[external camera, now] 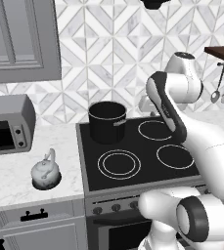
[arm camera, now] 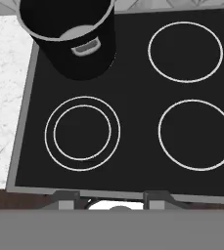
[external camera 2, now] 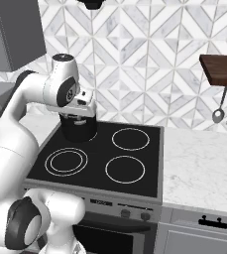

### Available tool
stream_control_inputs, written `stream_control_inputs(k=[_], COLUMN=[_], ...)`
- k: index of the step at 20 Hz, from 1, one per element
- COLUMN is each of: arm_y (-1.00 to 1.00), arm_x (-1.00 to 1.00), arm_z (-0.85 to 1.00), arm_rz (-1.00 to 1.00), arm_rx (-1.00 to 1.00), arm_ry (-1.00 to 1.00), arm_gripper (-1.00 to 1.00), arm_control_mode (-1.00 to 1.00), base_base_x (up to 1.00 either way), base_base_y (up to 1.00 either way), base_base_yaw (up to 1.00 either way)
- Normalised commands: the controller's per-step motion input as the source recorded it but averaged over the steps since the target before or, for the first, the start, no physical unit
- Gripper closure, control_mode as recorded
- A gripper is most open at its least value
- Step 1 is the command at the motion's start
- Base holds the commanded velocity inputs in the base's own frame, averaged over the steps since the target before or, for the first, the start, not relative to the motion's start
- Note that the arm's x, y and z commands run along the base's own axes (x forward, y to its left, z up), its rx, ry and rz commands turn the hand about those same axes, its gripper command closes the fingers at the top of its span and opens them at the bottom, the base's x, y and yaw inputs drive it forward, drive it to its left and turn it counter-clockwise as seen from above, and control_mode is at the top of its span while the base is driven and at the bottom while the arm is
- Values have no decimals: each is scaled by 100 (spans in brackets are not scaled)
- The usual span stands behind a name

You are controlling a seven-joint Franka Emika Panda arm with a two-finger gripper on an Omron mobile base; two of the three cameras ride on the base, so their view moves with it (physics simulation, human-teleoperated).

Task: Pick the kettle from the counter and place it on a stove burner. Then turn the burner on.

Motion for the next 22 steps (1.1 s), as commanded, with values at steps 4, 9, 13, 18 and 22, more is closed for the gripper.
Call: stream_control_inputs(k=[4,9,13,18,22], arm_y=[16,45,48,50,51], arm_x=[0,-10,-18,-28,-20], arm_z=[-16,-37,-39,-47,-58], arm_rz=[0,0,0,0,-2], arm_rx=[0,0,0,5,18], arm_ry=[0,-3,-2,-7,-2], arm_gripper=[-100,-100,-100,-100,-100], arm_control_mode=[-100,-100,-100,-100,-100], base_base_x=[0,0,0,0,0], base_base_y=[0,0,0,0,0], base_base_yaw=[0,0,0,0,0])
